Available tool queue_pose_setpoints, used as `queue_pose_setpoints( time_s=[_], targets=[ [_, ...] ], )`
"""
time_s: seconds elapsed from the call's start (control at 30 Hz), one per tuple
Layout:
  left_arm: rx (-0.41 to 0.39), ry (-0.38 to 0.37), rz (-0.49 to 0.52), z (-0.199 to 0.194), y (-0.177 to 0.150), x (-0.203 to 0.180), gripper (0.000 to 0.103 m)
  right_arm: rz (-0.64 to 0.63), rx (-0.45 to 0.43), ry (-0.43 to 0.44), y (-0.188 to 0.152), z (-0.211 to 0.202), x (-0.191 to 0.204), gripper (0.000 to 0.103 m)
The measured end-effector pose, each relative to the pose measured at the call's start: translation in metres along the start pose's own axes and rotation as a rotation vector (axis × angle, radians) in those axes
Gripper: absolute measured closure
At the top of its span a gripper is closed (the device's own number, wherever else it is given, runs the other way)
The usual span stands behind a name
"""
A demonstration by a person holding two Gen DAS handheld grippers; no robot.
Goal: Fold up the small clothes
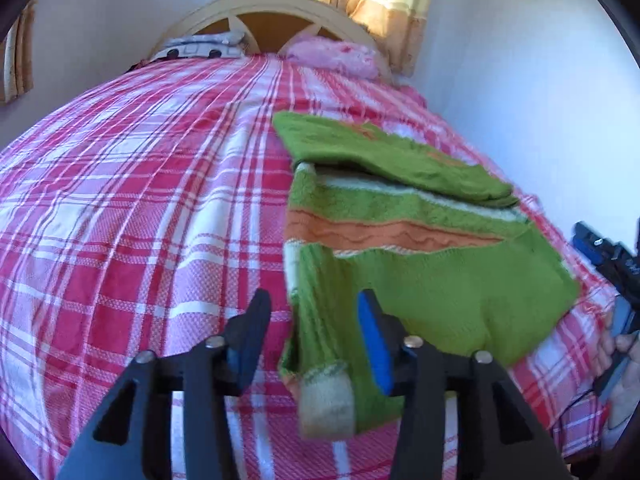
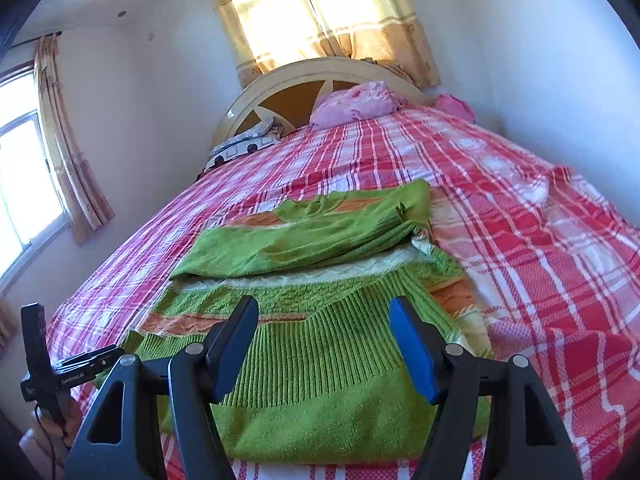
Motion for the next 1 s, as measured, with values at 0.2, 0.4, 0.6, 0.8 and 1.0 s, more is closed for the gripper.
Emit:
queue_pose_setpoints(
  time_s=[0.2, 0.4, 0.6, 0.8, 1.0],
  targets=[
    [-0.046, -0.060, 0.066, -0.004, 0.001, -0.017, 0.056, 0.031, 0.021, -0.007, -0.001, 0.004, -0.006, 0.034],
    [-0.077, -0.096, 0.123, -0.005, 0.008, -0.027, 0.056, 0.028, 0.015, -0.020, -0.002, 0.003, -0.008, 0.034],
    [0.020, -0.121, 0.064, 0.017, 0.000, -0.018, 0.056, 0.036, 0.013, -0.037, -0.001, 0.001, -0.013, 0.034],
    [0.015, -0.267, -0.054, 0.015, 0.002, -0.007, 0.080, 0.023, -0.002, -0.119, 0.005, -0.008, -0.035, 0.034],
    [0.036, -0.345, -0.157, 0.027, 0.005, -0.001, 0.067, -0.007, 0.030, -0.143, 0.008, -0.010, -0.047, 0.034]
  ],
)
Point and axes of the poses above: each gripper's, at about its wrist camera, not at the fingertips, and z roughly the way its jaws point, x to its left, y to its top, the point moved 5 cm from there along z, roughly the way its jaws point, and after that the axes turned 14 degrees about z, right-handed, at the moved point
